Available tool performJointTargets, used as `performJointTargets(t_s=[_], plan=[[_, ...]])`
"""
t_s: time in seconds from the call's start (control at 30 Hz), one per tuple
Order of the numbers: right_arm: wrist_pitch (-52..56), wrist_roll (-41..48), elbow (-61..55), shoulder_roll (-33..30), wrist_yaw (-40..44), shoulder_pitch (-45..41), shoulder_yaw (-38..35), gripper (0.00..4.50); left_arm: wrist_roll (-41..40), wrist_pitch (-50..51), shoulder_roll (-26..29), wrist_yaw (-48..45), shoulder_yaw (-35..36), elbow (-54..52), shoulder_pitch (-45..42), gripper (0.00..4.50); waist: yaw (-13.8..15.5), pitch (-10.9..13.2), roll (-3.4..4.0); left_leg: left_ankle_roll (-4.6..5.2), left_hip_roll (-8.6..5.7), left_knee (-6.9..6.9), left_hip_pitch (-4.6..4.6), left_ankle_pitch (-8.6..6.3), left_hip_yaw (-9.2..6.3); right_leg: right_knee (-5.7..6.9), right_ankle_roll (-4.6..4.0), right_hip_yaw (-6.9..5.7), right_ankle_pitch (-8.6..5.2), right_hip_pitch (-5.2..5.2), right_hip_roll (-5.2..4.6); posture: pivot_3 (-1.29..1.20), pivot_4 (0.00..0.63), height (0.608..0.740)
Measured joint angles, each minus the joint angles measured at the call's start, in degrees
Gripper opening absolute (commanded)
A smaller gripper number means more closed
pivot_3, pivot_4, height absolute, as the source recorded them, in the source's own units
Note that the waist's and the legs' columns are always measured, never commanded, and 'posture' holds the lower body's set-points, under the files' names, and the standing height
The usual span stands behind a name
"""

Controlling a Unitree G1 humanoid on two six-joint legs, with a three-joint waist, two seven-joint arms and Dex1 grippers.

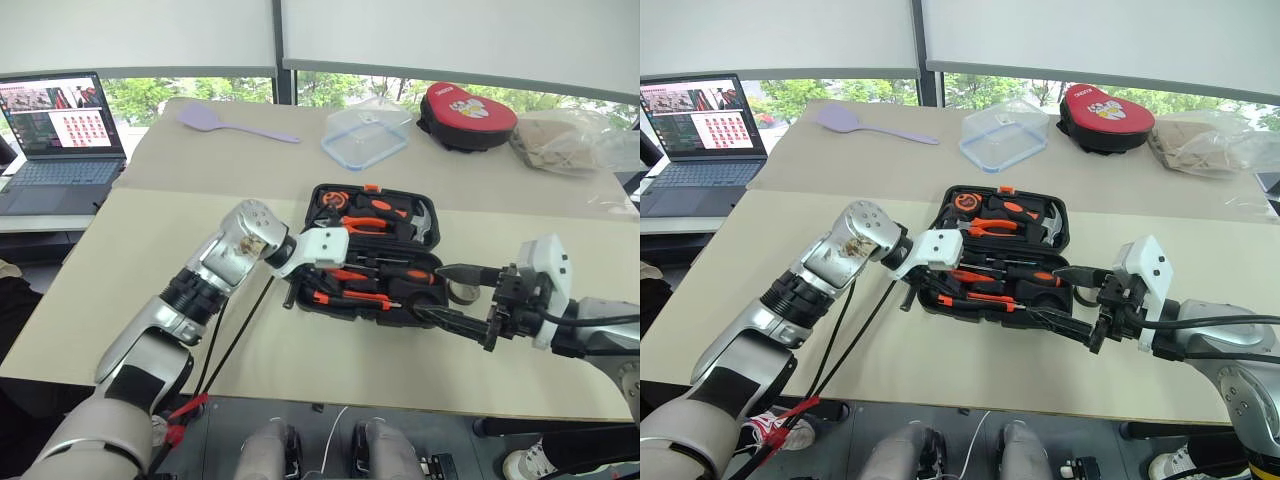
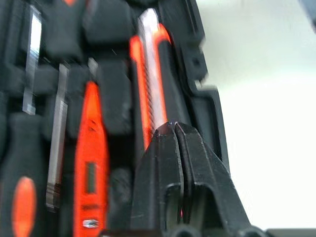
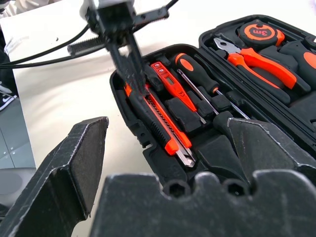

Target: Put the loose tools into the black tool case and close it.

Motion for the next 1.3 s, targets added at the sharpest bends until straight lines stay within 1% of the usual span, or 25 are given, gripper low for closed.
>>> performJointTargets(t_s=[0.13, 0.27, 0.4, 0.57, 0.7, 0.8, 0.87, 1.0, 1.1, 1.3], plan=[[0.0, -0.2, 0.1, 0.3, 0.0, -0.1, 0.6, 4.5, 2.0, -2.9, -0.2, 0.3, -1.0, 0.1, 0.0, 0.06, 0.0, 0.0, 0.0, 0.0, 0.0, -0.01, 0.09, 0.0, -0.01, -0.01, 0.0, 0.0, 0.0, 0.09, 0.0, 0.0, 0.15, 0.731], [0.0, -0.6, 0.5, 0.4, -0.2, -0.1, 1.0, 4.5, 5.5, -8.2, -1.0, 2.5, -2.2, 2.5, -0.2, 0.06, 0.0, -0.1, 0.0, 0.04, 0.03, -0.01, 0.27, -0.03, -0.06, -0.07, 0.0, -0.01, 0.0, 0.29, -0.01, 0.0, 0.15, 0.731], [0.0, -1.1, 0.6, 1.1, -0.2, -0.1, 1.2, 4.5, 7.3, -11.5, -2.0, 3.7, -2.9, 3.8, -0.2, 0.06, -0.1, -0.1, 0.0, 0.05, 0.09, -0.02, 0.3, -0.04, -0.12, -0.09, -0.01, -0.03, -0.01, 0.34, -0.01, 0.0, 0.15, 0.731], [0.0, -1.4, 0.7, 1.1, -0.1, 0.0, 1.2, 4.5, 8.2, -12.9, -2.2, 4.0, -2.9, 4.1, 0.3, 0.06, -0.3, -0.2, 0.08, 0.06, 0.13, -0.05, 0.45, -0.05, -0.12, -0.12, -0.02, -0.02, -0.01, 0.48, 0.0, 0.0, 0.15, 0.731], [0.0, -1.7, 1.2, 1.1, 0.1, 0.0, 1.2, 4.5, 7.5, -10.9, -3.2, 3.6, -1.6, 5.2, 0.2, 0.06, -0.3, -0.2, 0.09, 0.09, 0.13, -0.05, 0.45, -0.07, -0.12, -0.13, -0.02, -0.03, -0.01, 0.5, -0.02, 0.0, 0.15, 0.731], [0.0, -1.8, 1.5, 1.1, 0.3, 0.0, 1.2, 4.5, 5.2, -6.6, -4.3, 2.5, 0.3, 6.8, -0.4, 0.06, -0.3, -0.2, 0.09, 0.11, 0.12, -0.04, 0.39, -0.08, -0.12, -0.13, -0.02, -0.04, -0.01, 0.47, -0.03, 0.0, 0.15, 0.731], [0.0, -1.8, 1.6, 1.1, 0.4, 0.0, 1.2, 4.5, 2.9, -3.0, -5.0, 1.6, 1.9, 8.0, -1.2, 0.06, -0.3, -0.2, 0.07, 0.11, 0.12, -0.02, 0.18, -0.07, -0.12, -0.11, -0.01, -0.05, -0.01, 0.26, -0.03, 0.0, 0.15, 0.731], [0.0, -2.2, 1.7, 1.1, 0.6, 0.0, 1.2, 4.5, -0.4, 1.0, -4.2, -1.3, 4.4, 6.1, -2.5, 0.06, -0.2, -0.2, 0.07, 0.09, 0.07, 0.0, -0.03, -0.06, -0.07, -0.03, 0.0, -0.03, -0.01, 0.01, -0.02, 0.0, 0.15, 0.731], [0.0, -2.4, 1.7, 1.1, 0.8, 0.0, 1.2, 4.5, -0.6, 1.0, -3.4, -2.8, 4.0, 3.6, -1.9, 0.06, -0.2, -0.2, 0.07, 0.09, 0.05, 0.0, -0.03, -0.06, -0.05, -0.04, 0.0, -0.03, -0.01, 0.01, -0.02, 0.0, 0.15, 0.731], [-0.1, -2.7, 1.7, 1.1, 0.8, 0.4, 1.2, 4.5, 1.0, -0.8, -2.4, -3.8, 0.1, 1.5, 0.9, 0.06, -0.2, -0.2, 0.07, 0.09, 0.05, 0.01, -0.02, -0.06, -0.05, -0.04, 0.0, -0.03, -0.01, 0.02, -0.02, 0.0, 0.15, 0.731]])
